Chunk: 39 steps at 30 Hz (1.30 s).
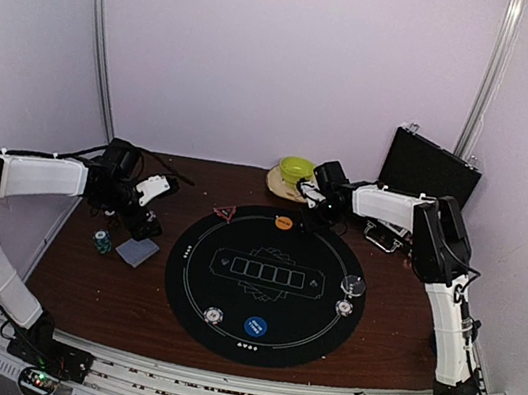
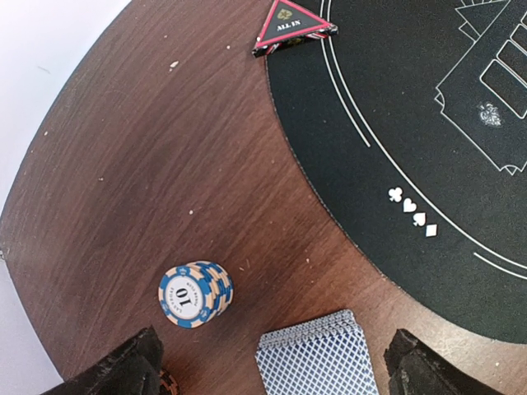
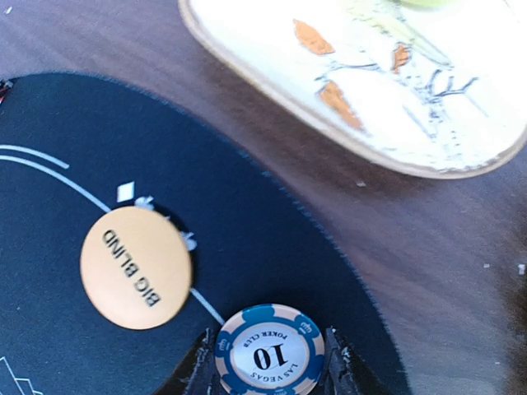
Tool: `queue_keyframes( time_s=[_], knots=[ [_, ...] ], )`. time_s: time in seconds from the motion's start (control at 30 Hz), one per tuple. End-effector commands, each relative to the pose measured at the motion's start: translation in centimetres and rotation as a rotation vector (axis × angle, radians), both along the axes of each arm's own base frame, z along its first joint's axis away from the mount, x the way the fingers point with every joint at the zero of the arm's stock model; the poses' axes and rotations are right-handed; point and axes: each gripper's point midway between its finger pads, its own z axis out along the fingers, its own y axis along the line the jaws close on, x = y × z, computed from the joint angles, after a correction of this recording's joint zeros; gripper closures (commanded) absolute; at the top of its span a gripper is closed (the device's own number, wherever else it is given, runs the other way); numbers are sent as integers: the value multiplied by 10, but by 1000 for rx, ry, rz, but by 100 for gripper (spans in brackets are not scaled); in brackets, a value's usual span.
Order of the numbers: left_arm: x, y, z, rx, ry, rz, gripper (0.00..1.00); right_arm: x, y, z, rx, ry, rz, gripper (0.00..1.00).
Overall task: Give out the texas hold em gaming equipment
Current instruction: Place the poker chips pile in the big blind area.
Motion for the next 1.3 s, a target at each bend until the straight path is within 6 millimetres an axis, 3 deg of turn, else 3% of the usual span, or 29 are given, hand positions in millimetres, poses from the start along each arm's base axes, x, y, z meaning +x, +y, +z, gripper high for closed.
queue_keyframes(
  time_s=[0.0,0.33,0.7,1.27],
  knots=[
    [6,1,0,-5,-23,3,2,7,9,5,37,-12,18,63],
    [5,1,-2,-1,-18,3,2,15,13,0,36,-9,13,62],
    [5,1,-4,-2,-12,2,2,10,10,2,25,-5,19,49],
    [5,1,-10,3,7,3,2,4,0,5,-7,-22,4,59]
  ],
)
